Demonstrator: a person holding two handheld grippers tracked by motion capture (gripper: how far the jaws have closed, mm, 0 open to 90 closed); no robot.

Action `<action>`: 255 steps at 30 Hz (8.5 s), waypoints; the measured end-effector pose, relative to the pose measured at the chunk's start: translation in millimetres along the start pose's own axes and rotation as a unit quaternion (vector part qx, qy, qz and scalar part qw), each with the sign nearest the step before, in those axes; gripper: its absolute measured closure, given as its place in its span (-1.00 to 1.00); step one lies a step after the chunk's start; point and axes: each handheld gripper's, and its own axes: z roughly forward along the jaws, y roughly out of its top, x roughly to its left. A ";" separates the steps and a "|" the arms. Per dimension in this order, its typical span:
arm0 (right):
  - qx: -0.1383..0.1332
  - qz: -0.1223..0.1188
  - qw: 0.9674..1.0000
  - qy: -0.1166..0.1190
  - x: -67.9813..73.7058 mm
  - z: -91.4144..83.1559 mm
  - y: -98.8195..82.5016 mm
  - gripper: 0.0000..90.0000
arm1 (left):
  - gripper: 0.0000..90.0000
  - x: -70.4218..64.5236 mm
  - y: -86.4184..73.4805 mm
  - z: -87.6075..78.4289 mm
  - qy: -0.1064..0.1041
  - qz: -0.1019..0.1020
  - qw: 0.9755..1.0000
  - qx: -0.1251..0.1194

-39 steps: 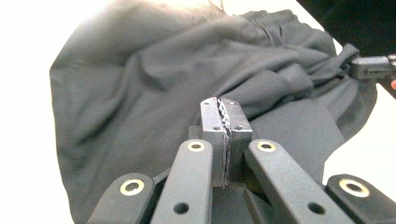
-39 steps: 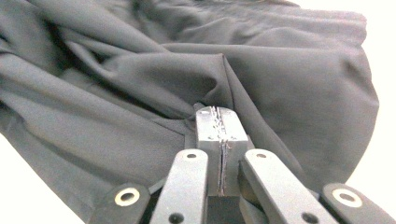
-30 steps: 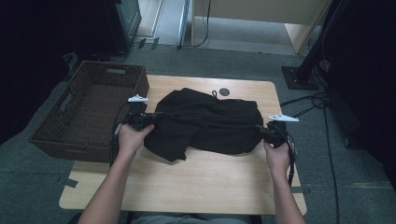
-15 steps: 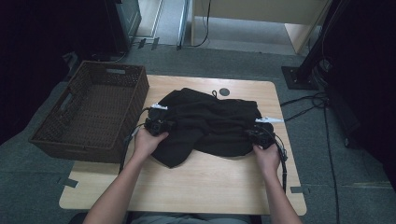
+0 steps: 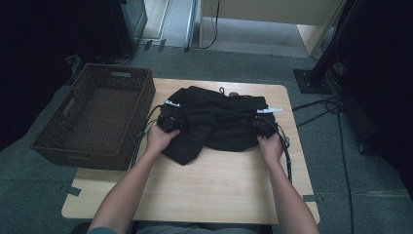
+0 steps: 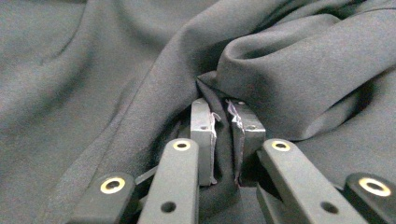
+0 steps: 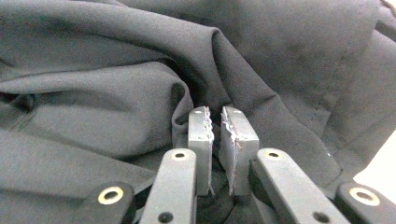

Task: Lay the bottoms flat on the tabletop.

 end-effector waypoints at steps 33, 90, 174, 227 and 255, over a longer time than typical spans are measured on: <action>-0.026 -0.044 0.992 0.114 101.7 -15.0 -15.2 0.04 | -0.12 -66.4 -47.7 -82.4 -0.068 0.054 0.994 -0.069; -0.030 0.031 0.999 0.001 -3.7 -69.8 -43.4 0.95 | 0.90 -7.9 -57.0 -98.0 0.037 -0.021 0.990 -0.132; -0.032 -0.149 0.974 0.166 215.4 27.7 2.9 0.01 | 0.00 -18.2 -47.4 -84.7 -0.011 -0.002 0.997 -0.078; -0.036 -0.070 0.991 0.109 102.3 -75.3 -63.0 0.31 | 0.02 -32.2 -50.3 -27.2 0.005 0.048 0.998 -0.029; -0.036 -0.002 0.999 -0.016 18.8 -25.0 -43.7 0.11 | 0.53 -35.2 -26.4 10.5 0.097 0.114 0.988 -0.043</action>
